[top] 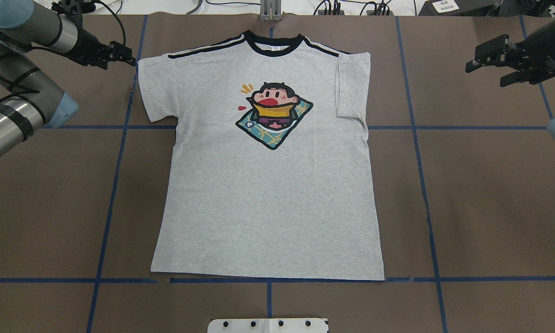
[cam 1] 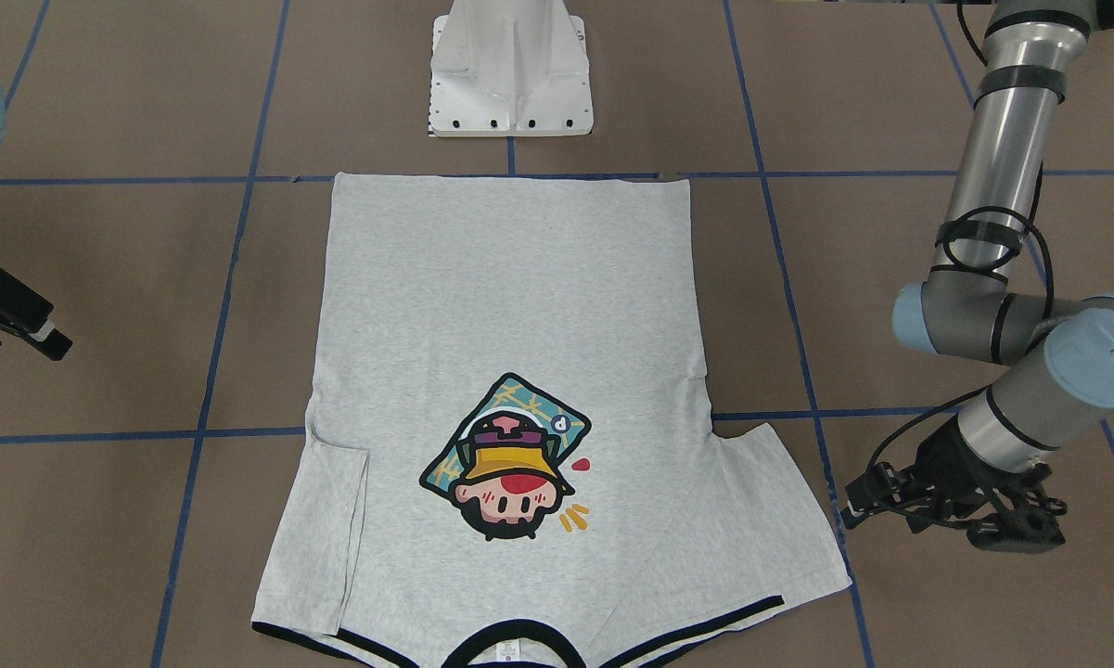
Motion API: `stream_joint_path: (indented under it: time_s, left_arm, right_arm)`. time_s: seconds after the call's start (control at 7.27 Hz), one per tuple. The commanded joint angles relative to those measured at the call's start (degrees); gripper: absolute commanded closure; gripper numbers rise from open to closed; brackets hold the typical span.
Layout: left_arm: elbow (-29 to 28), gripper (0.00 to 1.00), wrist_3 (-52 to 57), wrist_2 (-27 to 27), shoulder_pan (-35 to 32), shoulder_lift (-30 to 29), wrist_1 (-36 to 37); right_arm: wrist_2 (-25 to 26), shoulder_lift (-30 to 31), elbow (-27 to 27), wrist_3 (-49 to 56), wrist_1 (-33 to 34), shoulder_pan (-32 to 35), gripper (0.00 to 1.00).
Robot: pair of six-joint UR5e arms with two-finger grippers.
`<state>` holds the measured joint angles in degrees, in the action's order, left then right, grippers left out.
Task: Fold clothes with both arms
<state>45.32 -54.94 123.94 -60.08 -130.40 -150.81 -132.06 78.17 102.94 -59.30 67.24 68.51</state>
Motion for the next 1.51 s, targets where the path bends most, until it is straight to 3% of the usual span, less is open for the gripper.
stream_joint_path:
  time_s: [0.0,0.14,0.28,0.55,0.83,0.96,1.1,1.38]
  left_arm:
    - [-7.51,0.16,-0.52,-3.52,1.89,-4.5,-4.23]
    - [-9.44,0.35,-0.61,-5.01,2.68,-5.73,-4.58]
    - [-10.07,0.48,-0.61,-5.37,2.77,-6.09,-4.76]
    - [-12.35,0.55,-0.52,-6.42,2.95,-6.71,-5.81]
    - [-13.5,0.56,-0.52,-7.22,2.95,-7.41,-5.81]
    - [-13.51,0.7,-0.61,-7.22,2.95,-7.59,-5.81]
    - [-13.51,1.0,-0.61,-7.13,2.95,-7.68,-5.99]
    - [-13.42,1.0,-0.52,-7.13,2.95,-7.94,-6.34]
  right_arm:
    - [2.24,1.01,-0.19,1.02,-1.92,-0.04,0.0]
    - [2.15,2.15,-0.02,1.03,-2.81,-0.04,0.0]
    - [2.15,2.68,-0.02,1.03,-2.99,-0.04,0.0]
    - [2.24,2.69,-0.28,1.03,-3.34,-0.04,0.0]
    - [2.24,2.6,-0.37,1.03,-3.34,-0.13,0.0]
    - [2.24,2.69,-0.45,1.03,-3.34,-0.13,0.0]
    - [2.33,2.69,-0.46,1.03,-3.34,-0.13,0.0]
    - [2.24,2.69,-1.33,1.03,-3.43,-0.21,0.0]
